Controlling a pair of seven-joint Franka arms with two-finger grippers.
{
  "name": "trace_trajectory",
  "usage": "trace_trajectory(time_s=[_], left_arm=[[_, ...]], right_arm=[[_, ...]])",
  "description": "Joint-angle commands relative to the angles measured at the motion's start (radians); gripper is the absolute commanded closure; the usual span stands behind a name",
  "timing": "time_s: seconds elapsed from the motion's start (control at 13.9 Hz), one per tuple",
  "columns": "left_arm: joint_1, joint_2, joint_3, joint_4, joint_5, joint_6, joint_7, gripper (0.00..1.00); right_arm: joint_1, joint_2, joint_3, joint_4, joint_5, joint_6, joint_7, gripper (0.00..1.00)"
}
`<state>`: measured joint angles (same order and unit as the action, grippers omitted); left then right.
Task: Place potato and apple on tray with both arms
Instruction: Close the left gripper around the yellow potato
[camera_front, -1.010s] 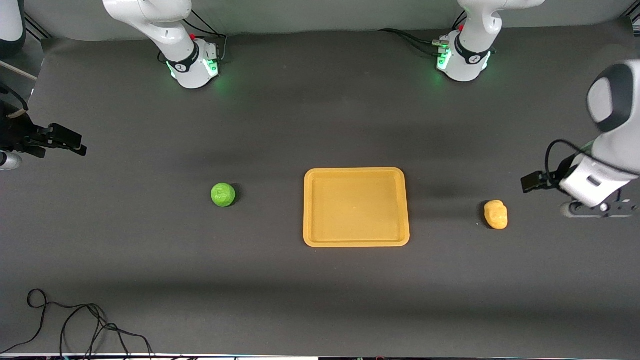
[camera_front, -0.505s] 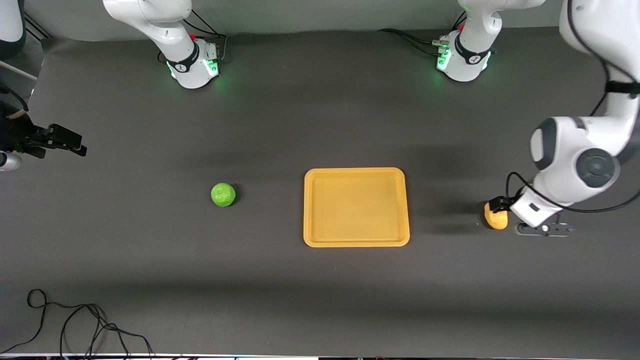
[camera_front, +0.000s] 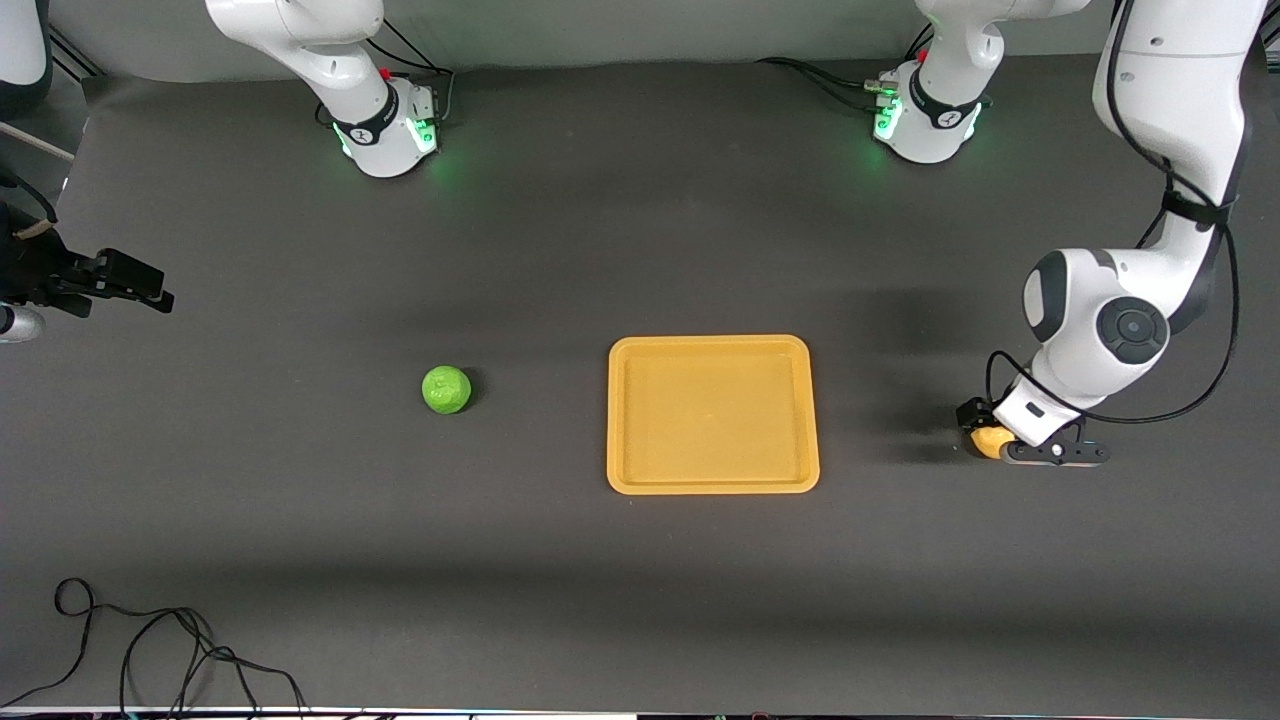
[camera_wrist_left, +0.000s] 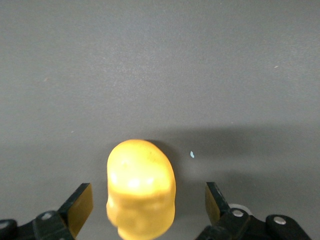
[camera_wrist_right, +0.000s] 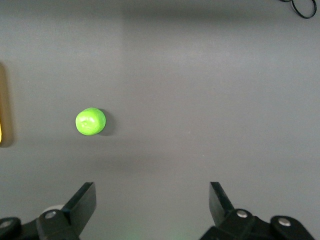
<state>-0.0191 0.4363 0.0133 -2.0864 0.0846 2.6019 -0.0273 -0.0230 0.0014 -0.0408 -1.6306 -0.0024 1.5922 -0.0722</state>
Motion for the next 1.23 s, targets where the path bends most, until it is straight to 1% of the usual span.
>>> trace_trajectory(time_s=[0.0,0.22,0.29,0.36,0.5,0.58,0.65,0.72,0.79,0.87,1.01,1.08,1.15], left_arm=[[0.002,0.031,0.002,-0.003,0.009,0.043,-0.005,0.00],[0.010,0.047,0.002,-0.003,0.009,0.058,-0.006,0.01],[0.016,0.048,0.002,-0.003,0.009,0.057,-0.005,0.09],[0.016,0.050,0.002,-0.001,0.009,0.053,-0.002,0.21],[0.018,0.050,0.002,-0.001,0.009,0.046,0.004,0.59],[0.018,0.050,0.002,-0.001,0.009,0.043,0.006,0.75],[0.018,0.048,0.002,-0.001,0.009,0.041,0.006,0.87],[0.019,0.041,0.002,-0.001,0.009,0.037,0.007,0.96],[0.022,0.033,0.001,-0.001,0.009,0.030,0.007,0.97],[0.048,0.015,-0.003,0.000,0.010,0.017,0.013,0.97],[0.068,-0.028,-0.018,0.026,0.007,-0.034,0.104,0.97],[0.070,-0.059,-0.019,0.052,0.006,-0.105,0.124,1.00],[0.070,-0.092,-0.022,0.092,0.001,-0.202,0.135,1.00]], right_arm=[[0.005,0.009,-0.001,0.021,-0.007,-0.003,0.002,0.00],[0.003,0.009,-0.001,0.021,-0.005,-0.003,0.002,0.00],[0.003,0.009,-0.001,0.021,-0.005,-0.003,0.002,0.00],[0.003,0.009,-0.001,0.021,-0.007,-0.003,0.002,0.00],[0.005,0.009,-0.001,0.021,-0.007,-0.003,0.002,0.00],[0.005,0.009,-0.001,0.021,-0.005,-0.003,0.002,0.00],[0.005,0.009,-0.001,0.021,-0.007,-0.003,0.002,0.00],[0.005,0.011,-0.001,0.021,-0.005,-0.003,0.002,0.00],[0.005,0.011,-0.001,0.021,-0.005,-0.003,0.002,0.00],[0.003,0.011,-0.002,0.023,-0.005,-0.003,0.002,0.00],[0.005,0.009,-0.001,0.023,-0.005,-0.003,0.002,0.00],[0.005,0.009,-0.001,0.023,-0.005,-0.003,0.002,0.00],[0.005,0.011,-0.001,0.029,-0.005,-0.003,0.002,0.00]])
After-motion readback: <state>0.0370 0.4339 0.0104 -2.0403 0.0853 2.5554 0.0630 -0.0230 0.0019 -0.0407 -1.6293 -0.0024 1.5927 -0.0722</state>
